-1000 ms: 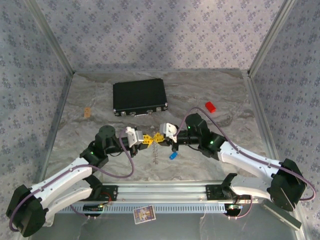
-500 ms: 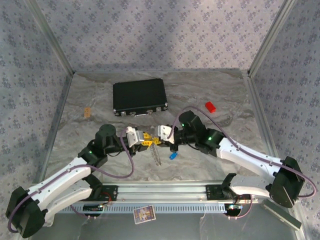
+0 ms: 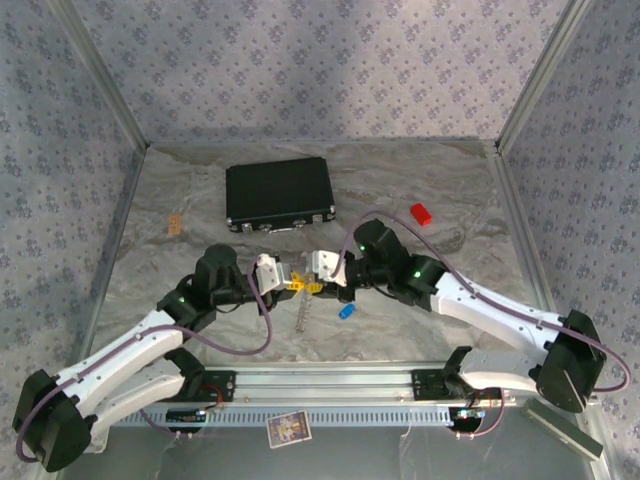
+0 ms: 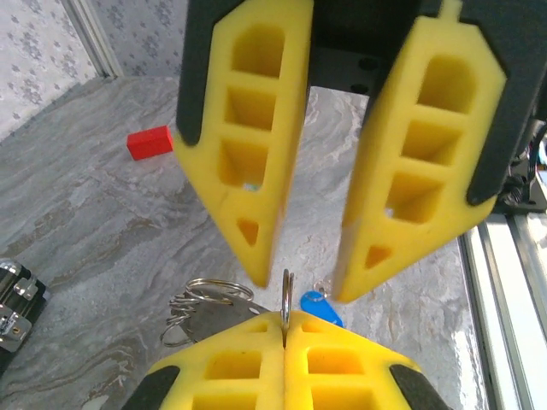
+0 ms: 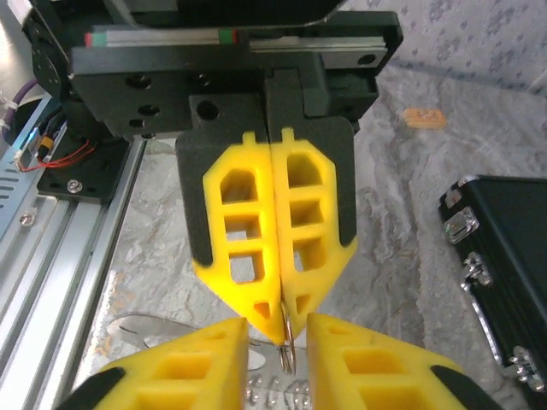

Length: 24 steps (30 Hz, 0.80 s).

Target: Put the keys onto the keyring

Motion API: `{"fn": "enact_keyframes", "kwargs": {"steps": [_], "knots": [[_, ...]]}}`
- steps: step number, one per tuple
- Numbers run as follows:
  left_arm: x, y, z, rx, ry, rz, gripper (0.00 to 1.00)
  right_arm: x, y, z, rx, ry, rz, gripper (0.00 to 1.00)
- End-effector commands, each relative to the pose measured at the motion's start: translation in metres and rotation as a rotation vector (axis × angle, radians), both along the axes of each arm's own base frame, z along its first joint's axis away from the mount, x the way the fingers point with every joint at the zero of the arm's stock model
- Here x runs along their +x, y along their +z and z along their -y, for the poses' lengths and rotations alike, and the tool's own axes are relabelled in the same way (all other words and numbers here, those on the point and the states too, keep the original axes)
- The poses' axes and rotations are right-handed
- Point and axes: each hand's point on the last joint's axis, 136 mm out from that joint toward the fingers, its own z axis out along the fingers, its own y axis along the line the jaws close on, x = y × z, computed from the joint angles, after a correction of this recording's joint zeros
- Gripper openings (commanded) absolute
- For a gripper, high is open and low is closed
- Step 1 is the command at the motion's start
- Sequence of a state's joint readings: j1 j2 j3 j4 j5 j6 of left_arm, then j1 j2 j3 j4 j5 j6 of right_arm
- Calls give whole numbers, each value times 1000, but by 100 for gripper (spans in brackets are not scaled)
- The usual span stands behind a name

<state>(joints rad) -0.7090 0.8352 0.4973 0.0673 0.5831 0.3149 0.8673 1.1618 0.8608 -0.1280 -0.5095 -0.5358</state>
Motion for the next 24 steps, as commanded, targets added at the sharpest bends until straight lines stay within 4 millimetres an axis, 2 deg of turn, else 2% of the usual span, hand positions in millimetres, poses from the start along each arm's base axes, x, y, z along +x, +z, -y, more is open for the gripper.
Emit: {"fn": "enact_keyframes", "kwargs": {"steps": [1, 7, 18, 24], "knots": [[-2, 23, 3, -106, -10, 43, 0, -1, 13, 12, 111, -18, -35, 27], [-6, 26, 4, -157, -23, 33, 0, -5, -2, 14, 127, -31, -82, 27], [-6, 23, 3, -140, -25, 53, 0, 0, -7, 13, 143, -81, -106, 27], [-8, 23, 4, -138, -42, 63, 0, -2, -7, 3, 152, -61, -106, 27]]}}
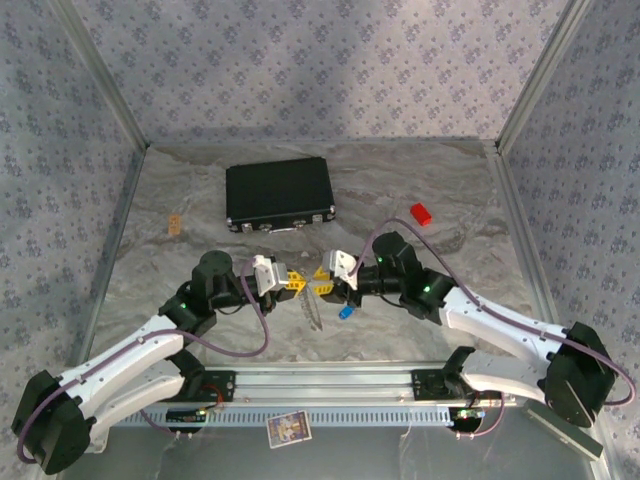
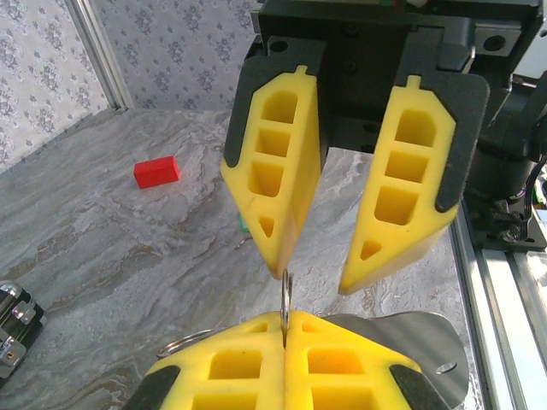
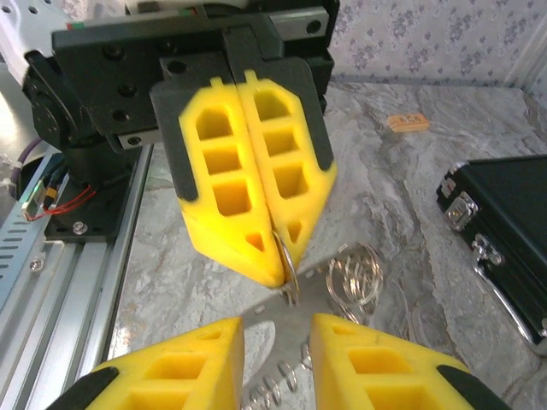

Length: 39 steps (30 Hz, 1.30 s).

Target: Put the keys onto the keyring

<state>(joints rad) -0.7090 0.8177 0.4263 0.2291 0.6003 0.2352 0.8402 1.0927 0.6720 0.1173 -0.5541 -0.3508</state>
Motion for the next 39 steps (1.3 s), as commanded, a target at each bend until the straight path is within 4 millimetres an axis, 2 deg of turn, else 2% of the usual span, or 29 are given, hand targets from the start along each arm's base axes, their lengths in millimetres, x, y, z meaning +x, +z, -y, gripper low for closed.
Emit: {"fn": "enact_keyframes", "kwargs": {"steps": [1, 9, 15, 20, 32, 37, 39], "knots": [[-7, 16, 2, -43, -45, 60, 0, 3, 5, -8, 24, -6, -4, 27], [-8, 15, 2, -36, -55, 62, 0, 3, 7, -12, 33, -1, -2, 18], [-9, 13, 2, -29, -57, 62, 0, 3, 8, -11, 31, -4, 8, 15], [-8, 15, 2, -34, -54, 64, 0, 1, 9, -14, 33, 20, -2, 0], [-4, 17, 3, -32, -39, 61, 9, 0, 10, -21, 31, 40, -11, 0], [-5, 18, 3, -33, -43, 61, 10, 0, 11, -23, 33, 47, -12, 0], [-6, 17, 4, -32, -49, 57, 6, 0, 11, -23, 32, 48, -14, 0]]}}
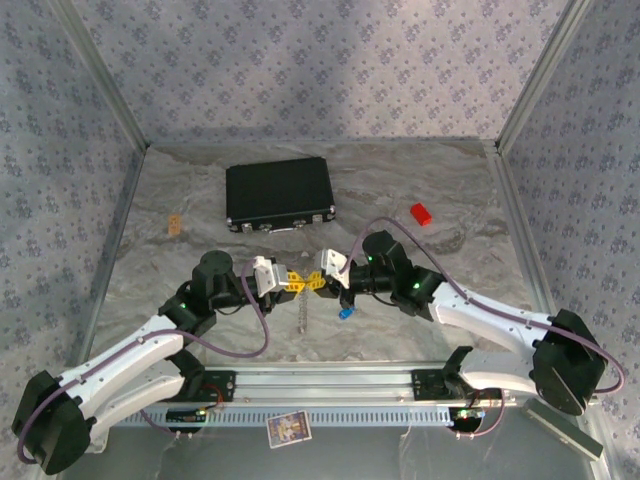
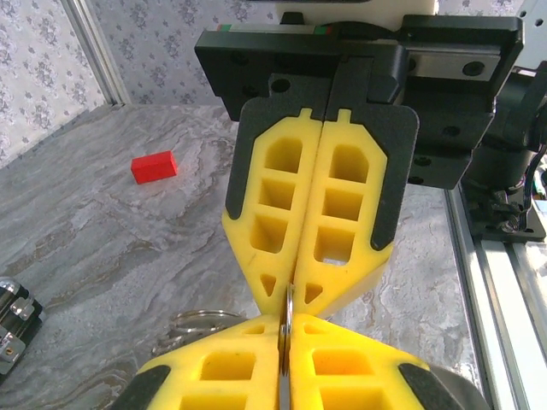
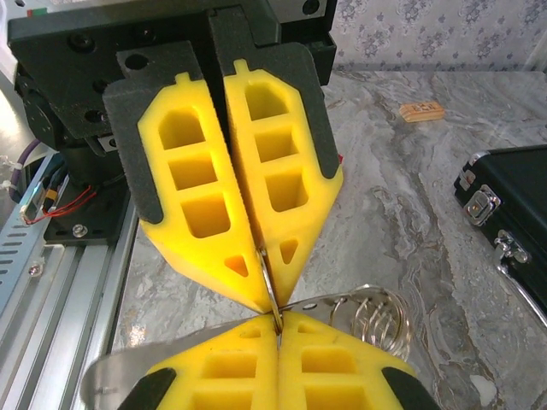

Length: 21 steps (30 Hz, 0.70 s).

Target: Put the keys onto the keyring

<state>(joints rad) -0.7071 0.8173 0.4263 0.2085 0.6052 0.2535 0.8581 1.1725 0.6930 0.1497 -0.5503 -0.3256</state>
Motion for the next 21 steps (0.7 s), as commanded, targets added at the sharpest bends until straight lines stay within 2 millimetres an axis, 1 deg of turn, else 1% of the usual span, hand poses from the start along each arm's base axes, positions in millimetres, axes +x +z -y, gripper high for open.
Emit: {"fn": "enact_keyframes", "kwargs": {"steps": [1, 2, 6, 7, 9, 10, 12, 14, 15, 17, 18, 19, 21], "knots": [[-5, 22, 4, -49, -44, 57, 4, -4, 22, -9, 51, 42, 27, 0], [-5, 21, 5, -46, -46, 57, 0, -4, 22, -9, 50, 42, 28, 0], [-4, 21, 3, -40, -35, 65, 0, -1, 18, -4, 30, 9, 21, 1], [-3, 22, 3, -40, -30, 69, 0, 1, 17, -1, 23, -11, 20, 9], [-2, 23, 2, -39, -22, 73, 0, 4, 14, 7, 6, -52, 21, 21], [-2, 23, 2, -39, -20, 75, 0, 6, 12, 11, -3, -80, 22, 23], [-1, 24, 1, -37, -12, 76, 0, 14, 9, 23, -21, -159, 28, 24], [1, 25, 1, -35, -4, 75, 0, 32, 7, 39, -34, -320, 38, 25], [2, 25, 1, -35, 4, 71, 0, 45, 6, 51, -33, -431, 33, 26], [5, 25, 0, -31, 23, 62, 0, 63, 2, 75, -33, -626, -8, 25], [7, 25, 0, -27, 31, 57, 0, 69, -3, 88, -41, -721, -45, 25], [8, 25, 0, -25, 36, 55, 0, 73, -9, 100, -59, -806, -95, 27], [11, 26, -1, -22, 54, 51, 0, 75, -26, 117, -110, -934, -209, 28]]}}
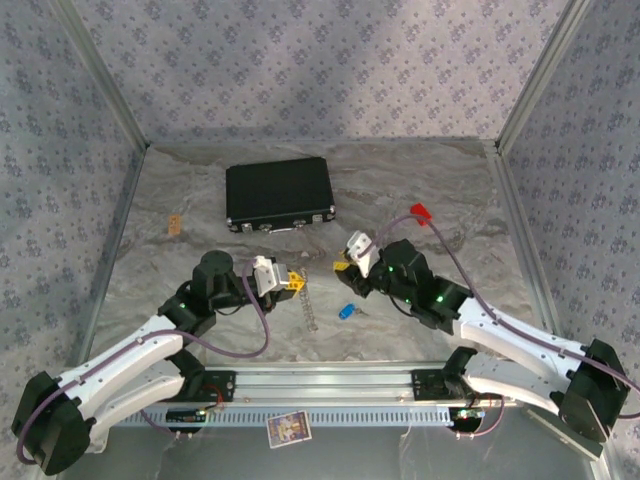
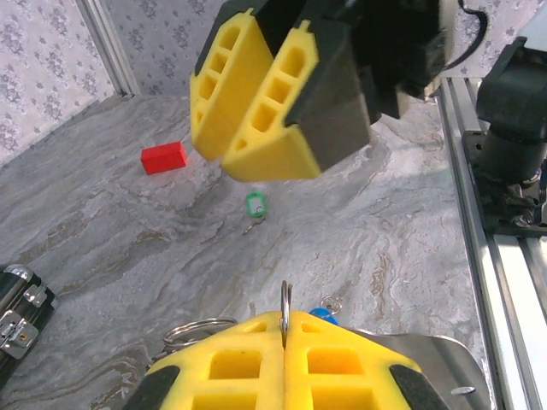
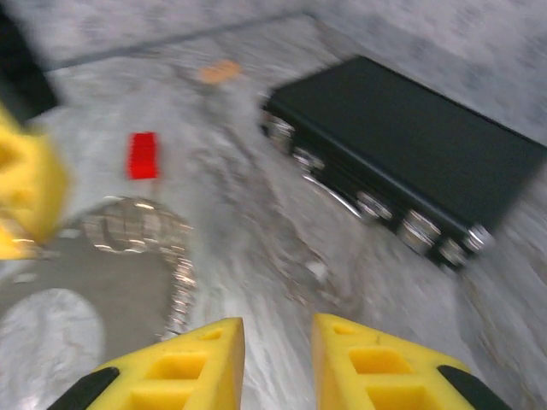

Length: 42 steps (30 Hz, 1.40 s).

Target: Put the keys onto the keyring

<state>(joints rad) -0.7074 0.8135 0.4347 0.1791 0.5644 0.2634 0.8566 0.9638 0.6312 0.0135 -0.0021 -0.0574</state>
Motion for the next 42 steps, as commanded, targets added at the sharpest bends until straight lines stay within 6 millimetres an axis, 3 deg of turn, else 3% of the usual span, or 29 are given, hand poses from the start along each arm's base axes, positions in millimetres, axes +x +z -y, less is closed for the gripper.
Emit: {"fn": "enact_keyframes", "kwargs": {"steps": [1, 6, 12, 24, 29, 40, 42], "knots": [[7, 28, 2, -43, 23, 50, 0, 18, -38, 54, -56, -402, -219, 28], [13, 29, 0, -40, 59, 62, 0, 13, -76, 108, -120, -790, -436, 24], [26, 24, -4, 0, 130, 64, 0, 13, -97, 106, -135, -820, -590, 26], [30, 17, -8, 30, 159, 51, 0, 18, -131, 115, -247, -896, -749, 32], [28, 18, -9, 31, 157, 53, 0, 20, -146, 85, -214, -764, -829, 32], [27, 18, -9, 30, 152, 59, 0, -22, -160, 34, -325, -554, -916, 32], [27, 18, -9, 30, 150, 59, 0, -28, -164, 35, -376, -557, -911, 33]]}}
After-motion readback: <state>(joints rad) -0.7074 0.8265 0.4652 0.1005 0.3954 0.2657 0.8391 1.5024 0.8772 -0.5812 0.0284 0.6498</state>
